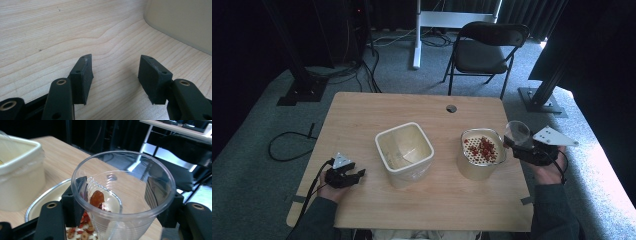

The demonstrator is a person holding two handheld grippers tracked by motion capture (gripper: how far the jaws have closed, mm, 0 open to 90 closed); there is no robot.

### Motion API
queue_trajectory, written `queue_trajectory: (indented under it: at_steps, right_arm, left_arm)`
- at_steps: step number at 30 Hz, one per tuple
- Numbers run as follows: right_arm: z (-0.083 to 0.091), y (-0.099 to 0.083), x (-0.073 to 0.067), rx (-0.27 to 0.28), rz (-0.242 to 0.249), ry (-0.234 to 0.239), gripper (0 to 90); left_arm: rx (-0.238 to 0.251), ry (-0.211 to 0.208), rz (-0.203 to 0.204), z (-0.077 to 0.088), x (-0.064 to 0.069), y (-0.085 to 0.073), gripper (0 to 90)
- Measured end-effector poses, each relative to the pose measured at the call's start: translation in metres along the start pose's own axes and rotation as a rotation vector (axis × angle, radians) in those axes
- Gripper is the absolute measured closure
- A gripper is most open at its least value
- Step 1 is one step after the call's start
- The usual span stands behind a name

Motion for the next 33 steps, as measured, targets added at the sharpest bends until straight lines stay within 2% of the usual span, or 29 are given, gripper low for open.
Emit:
queue_trajectory:
  at_steps: [2,12,25,33]
  right_arm:
    - [0.000,-0.003,-0.001,0.007,-0.023,0.018,34.6]
    - [0.002,-0.004,-0.013,0.011,-0.018,0.054,34.5]
    - [0.006,-0.001,-0.037,0.030,-0.005,0.117,34.4]
    - [-0.005,0.007,-0.060,0.041,0.012,0.183,34.3]
  left_arm:
    - [0.000,0.000,0.000,0.000,0.000,0.000,46.0]
    - [0.000,0.001,-0.001,0.000,0.000,0.000,46.0]
    - [0.000,0.000,-0.001,0.000,0.000,0.000,46.0]
    - [0.000,0.000,0.000,0.000,0.000,0.000,46.0]
Point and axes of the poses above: each handheld gripper's, and its own axes: z roughly backward along the jaws, y roughly out of its top, x roughly to its right, the point moved 3 cm from there along -z, roughly forward along the jaws, and after that the axes turned 6 degrees about z, right-handed, at the moved point
